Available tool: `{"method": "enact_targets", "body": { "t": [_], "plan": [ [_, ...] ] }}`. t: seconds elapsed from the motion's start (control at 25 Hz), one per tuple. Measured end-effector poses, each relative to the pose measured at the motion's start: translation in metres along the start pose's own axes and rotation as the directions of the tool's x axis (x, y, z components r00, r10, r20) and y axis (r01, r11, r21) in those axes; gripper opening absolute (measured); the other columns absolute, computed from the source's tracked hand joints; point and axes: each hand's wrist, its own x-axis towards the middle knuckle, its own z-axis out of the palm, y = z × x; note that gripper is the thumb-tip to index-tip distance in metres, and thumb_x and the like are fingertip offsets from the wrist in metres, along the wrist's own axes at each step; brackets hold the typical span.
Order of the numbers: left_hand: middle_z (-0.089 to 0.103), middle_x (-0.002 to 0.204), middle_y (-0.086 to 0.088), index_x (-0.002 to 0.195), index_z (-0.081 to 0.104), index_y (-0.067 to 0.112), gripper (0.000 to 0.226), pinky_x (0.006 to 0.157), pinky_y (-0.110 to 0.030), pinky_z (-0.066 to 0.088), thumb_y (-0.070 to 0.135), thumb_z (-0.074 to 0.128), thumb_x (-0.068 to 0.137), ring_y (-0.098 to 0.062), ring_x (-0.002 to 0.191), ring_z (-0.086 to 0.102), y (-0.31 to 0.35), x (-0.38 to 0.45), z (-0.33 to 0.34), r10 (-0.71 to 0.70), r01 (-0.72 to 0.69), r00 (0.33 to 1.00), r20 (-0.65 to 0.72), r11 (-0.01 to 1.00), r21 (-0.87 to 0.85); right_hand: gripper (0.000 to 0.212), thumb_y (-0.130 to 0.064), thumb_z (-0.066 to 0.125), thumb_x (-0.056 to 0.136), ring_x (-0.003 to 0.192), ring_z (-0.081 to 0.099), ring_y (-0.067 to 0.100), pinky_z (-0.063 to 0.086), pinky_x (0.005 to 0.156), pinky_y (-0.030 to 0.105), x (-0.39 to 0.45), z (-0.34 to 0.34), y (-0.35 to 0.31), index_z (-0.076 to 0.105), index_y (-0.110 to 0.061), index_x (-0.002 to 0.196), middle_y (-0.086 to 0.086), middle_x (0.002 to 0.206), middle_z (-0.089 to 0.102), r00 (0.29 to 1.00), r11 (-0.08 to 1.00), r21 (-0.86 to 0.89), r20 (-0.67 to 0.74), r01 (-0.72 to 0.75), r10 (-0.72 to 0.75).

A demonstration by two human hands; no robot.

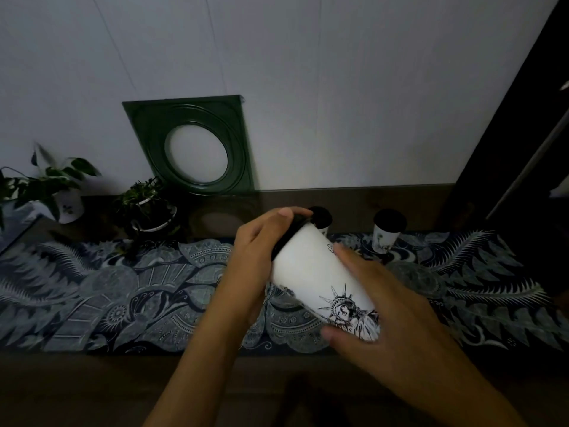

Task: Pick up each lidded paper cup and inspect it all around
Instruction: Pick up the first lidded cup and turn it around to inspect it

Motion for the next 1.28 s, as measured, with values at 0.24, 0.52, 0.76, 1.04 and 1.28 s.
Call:
{"method": "enact_targets", "body": {
  "t": [0.24,0.52,0.76,1.04,1.28],
  "plan": [
    [0.076,0.111,-0.012,0.111,0.073,0.011,0.041,0.086,-0.038,0.057,0.033,0.043,0.094,-0.026,0.1,0.072,0.003,-0.004,-0.001,0.053,-0.046,0.995,0.083,0.996,-0.082,0.095,-0.068,0.086,0.034,0.044,0.065,0.013,0.048,0.04,0.02,-0.009,-0.009,0.0,0.069,-0.013,0.109,0.019,0.084,0.069,0.912,0.301,0.861,0.396,-0.41,0.111],
    [0.078,0.101,-0.007,0.102,0.076,0.009,0.031,0.075,-0.028,0.057,0.023,0.049,0.097,-0.017,0.089,0.071,0.001,-0.001,0.002,-0.012,0.012,1.0,-0.012,0.999,-0.034,0.084,-0.068,0.062,0.064,0.1,0.063,0.007,0.057,0.075,0.023,-0.002,0.004,0.006,0.023,-0.06,0.138,-0.026,0.13,0.046,0.99,0.994,-0.032,-0.098,0.102,-0.105],
    [0.076,0.112,-0.005,0.109,0.075,0.017,0.038,0.088,-0.037,0.056,0.036,0.046,0.093,-0.022,0.103,0.071,0.002,-0.006,0.002,0.028,-0.028,0.999,0.043,1.0,-0.008,0.058,-0.048,0.083,0.064,0.063,0.069,0.014,0.054,0.049,0.027,-0.001,-0.007,0.001,0.061,-0.049,0.118,-0.005,0.102,0.074,0.97,0.544,0.804,0.179,-0.239,0.162],
    [0.078,0.104,-0.006,0.108,0.074,0.01,0.038,0.078,-0.029,0.058,0.032,0.048,0.092,-0.017,0.092,0.073,0.004,-0.005,0.004,0.055,-0.054,0.998,0.018,0.998,-0.015,0.075,-0.065,0.074,0.06,0.088,0.067,0.003,0.056,0.06,0.021,-0.001,-0.006,0.002,0.039,-0.065,0.126,-0.029,0.116,0.056,0.991,0.901,0.42,-0.026,-0.112,0.135],
    [0.077,0.11,-0.006,0.112,0.073,0.013,0.04,0.083,-0.033,0.059,0.036,0.045,0.094,-0.021,0.099,0.073,0.004,-0.006,-0.001,0.04,-0.04,0.997,0.071,0.999,-0.001,0.074,-0.055,0.082,0.053,0.067,0.071,0.016,0.055,0.049,0.028,-0.002,-0.005,0.001,0.056,-0.048,0.123,-0.001,0.109,0.072,0.966,0.625,0.738,0.163,-0.254,0.2]
  ]
}}
